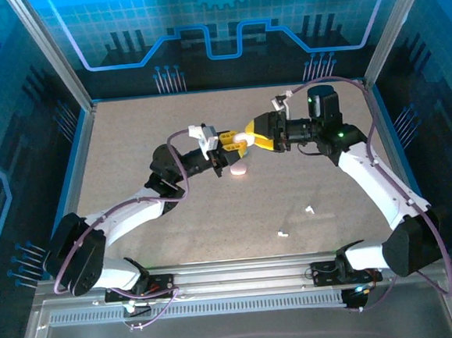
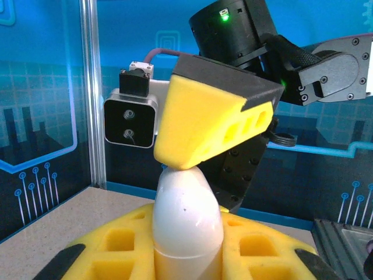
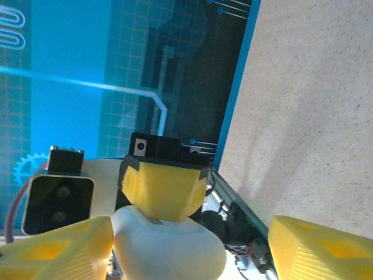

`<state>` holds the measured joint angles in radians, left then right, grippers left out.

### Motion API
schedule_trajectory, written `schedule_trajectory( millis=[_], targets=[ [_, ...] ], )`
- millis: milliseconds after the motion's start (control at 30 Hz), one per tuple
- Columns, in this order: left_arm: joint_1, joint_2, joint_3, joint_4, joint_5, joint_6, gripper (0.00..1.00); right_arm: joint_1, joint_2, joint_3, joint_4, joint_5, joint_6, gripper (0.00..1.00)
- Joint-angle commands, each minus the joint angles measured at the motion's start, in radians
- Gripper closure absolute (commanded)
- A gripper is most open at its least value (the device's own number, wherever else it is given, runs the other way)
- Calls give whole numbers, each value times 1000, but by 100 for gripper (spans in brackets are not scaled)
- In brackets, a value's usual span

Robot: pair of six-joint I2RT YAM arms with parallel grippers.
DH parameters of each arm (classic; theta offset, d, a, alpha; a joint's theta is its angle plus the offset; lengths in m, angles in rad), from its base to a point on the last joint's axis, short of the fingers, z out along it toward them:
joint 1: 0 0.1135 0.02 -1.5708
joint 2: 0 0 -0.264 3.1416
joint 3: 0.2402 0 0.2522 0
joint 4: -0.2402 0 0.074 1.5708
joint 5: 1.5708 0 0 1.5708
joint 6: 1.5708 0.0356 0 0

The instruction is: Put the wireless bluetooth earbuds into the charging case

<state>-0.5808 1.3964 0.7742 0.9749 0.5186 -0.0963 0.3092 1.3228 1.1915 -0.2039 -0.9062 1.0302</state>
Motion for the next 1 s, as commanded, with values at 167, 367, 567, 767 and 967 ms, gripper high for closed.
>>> schedule_trajectory(
  millis=[167,367,567,767,967],
  targets=[
    [-7,10,21,62,-21,36,76,50,24,-92,283,-2,310,37],
    [-7,10,18,30,-23,46,73,49,13,-102,320,8,353,50],
    [-8,16,22,-20,-34,63,66,48,-10,-111,336,28,381,55],
    [-8,22,28,-28,-33,62,64,48,-14,-125,368,32,404,55],
    [-7,21,33,-21,-40,46,71,50,-13,-131,364,34,397,54]
  ],
)
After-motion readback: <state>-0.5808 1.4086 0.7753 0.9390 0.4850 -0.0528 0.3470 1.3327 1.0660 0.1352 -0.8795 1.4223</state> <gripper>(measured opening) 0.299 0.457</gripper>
